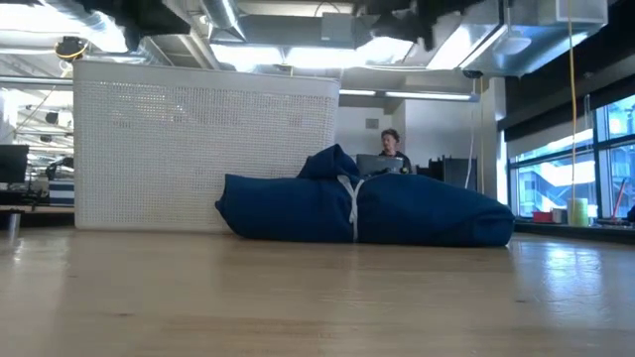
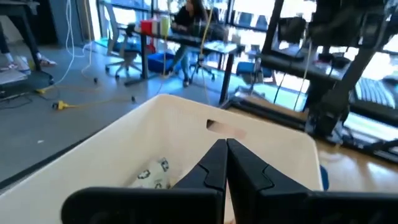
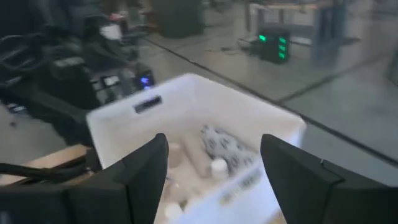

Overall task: Pick & place medical supplies in basket/bin
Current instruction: Return to Home Position

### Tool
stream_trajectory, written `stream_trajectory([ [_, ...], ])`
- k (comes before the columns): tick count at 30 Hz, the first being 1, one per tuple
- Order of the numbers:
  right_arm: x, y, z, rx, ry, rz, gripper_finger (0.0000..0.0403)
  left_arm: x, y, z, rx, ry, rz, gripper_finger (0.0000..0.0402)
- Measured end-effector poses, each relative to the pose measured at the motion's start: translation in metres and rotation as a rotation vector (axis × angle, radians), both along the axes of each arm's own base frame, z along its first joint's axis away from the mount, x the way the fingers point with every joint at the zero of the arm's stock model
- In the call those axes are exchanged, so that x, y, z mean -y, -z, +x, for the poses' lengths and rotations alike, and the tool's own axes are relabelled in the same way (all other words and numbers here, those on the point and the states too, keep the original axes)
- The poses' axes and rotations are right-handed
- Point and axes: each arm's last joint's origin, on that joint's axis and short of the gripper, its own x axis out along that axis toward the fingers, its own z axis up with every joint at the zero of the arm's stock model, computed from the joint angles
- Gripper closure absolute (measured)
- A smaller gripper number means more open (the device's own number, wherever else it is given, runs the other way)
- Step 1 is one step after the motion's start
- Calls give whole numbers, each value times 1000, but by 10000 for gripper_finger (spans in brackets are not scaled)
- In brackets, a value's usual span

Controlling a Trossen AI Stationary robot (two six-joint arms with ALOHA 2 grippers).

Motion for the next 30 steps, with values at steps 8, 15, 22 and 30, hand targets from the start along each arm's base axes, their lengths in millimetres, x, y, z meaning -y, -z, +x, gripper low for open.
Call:
stream_trajectory([
  [8, -15, 23, -42, 25, 194, 42, 147, 27, 6, -38, 145, -347, 57, 398],
  [15, -23, 47, -70, 32, 286, 5, 147, 43, 49, -52, 269, -431, -7, 397],
  [22, -31, 73, -87, 181, 278, 3, 147, 36, 73, -55, 208, -653, -13, 396],
  [30, -35, 91, -95, 193, 276, 69, 147, 29, 91, -54, 169, -779, -37, 398],
])
